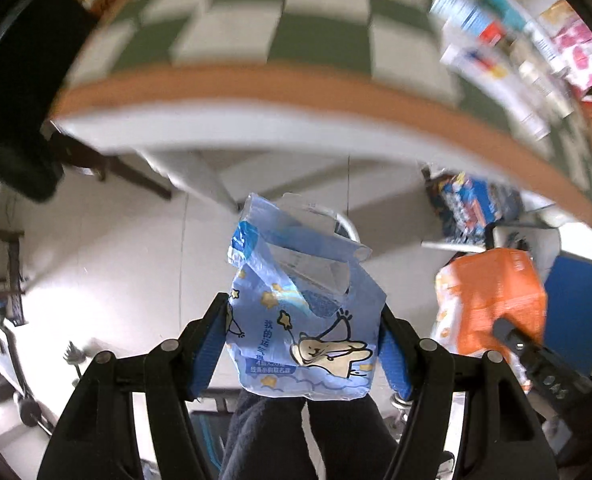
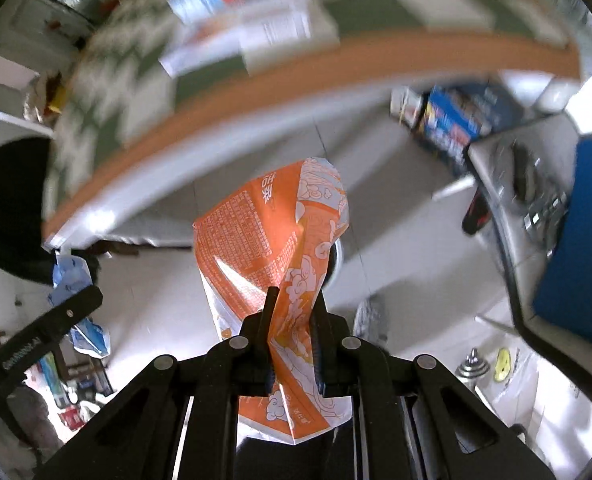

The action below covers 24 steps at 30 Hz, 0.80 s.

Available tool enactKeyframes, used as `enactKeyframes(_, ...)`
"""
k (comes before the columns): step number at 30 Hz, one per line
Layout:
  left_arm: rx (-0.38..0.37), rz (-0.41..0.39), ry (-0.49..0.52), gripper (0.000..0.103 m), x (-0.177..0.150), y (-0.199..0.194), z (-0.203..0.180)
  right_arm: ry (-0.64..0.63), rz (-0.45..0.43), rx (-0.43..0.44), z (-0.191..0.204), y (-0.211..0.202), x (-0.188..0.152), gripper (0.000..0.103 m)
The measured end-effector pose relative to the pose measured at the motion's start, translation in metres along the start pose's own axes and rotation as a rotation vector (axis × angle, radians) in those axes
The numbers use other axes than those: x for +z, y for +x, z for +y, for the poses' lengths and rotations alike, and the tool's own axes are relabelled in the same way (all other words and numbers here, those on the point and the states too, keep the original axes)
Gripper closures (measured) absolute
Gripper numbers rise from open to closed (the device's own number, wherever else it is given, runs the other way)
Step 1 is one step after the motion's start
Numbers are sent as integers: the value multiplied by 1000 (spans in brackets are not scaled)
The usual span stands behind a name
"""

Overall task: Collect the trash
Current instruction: 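Carry the orange bag with the right tool while the left tool carries the blue bag to the bin, then open the right tool over the bin while the left tool releases the blue bag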

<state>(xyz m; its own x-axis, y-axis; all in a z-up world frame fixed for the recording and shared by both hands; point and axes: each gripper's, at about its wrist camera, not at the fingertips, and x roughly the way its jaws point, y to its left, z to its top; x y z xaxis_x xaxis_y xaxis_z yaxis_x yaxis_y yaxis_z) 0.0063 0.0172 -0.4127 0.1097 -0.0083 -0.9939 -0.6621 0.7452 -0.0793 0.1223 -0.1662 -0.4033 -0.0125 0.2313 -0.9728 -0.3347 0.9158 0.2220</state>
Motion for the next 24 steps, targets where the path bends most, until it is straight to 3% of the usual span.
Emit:
enactKeyframes(5,-35,75,-31,38,-8,103,4,1,91,-29,-24,109,-6,89)
enactKeyframes(11,-175,196,-141,38,4,241,29,28,132,-22,-42,228,1,89)
enactKeyframes(13,-211,225,-155,38,12,271,36,52,146,-3,-46,271,6,89)
enactKeyframes(16,-248,258,-158,30,22,315,40,39,162,7,-47,325,16,88)
enactKeyframes(17,-252,260,-158,21,25,319,43,31,171,14,-46,338,17,85)
enactKeyframes(18,-248,262,-158,7,27,325,44,21,180,15,-44,352,17,71)
enactKeyframes(19,-241,262,-151,2,27,328,47,12,187,14,-43,365,18,60)
enactKeyframes(20,-215,253,-134,1,27,330,47,1,197,16,-41,378,19,41)
enactKeyframes(21,-192,243,-126,1,26,329,51,-7,203,20,-40,388,19,29)
enactKeyframes(24,-131,226,-103,1,19,326,61,-67,205,-22,-32,398,15,10)
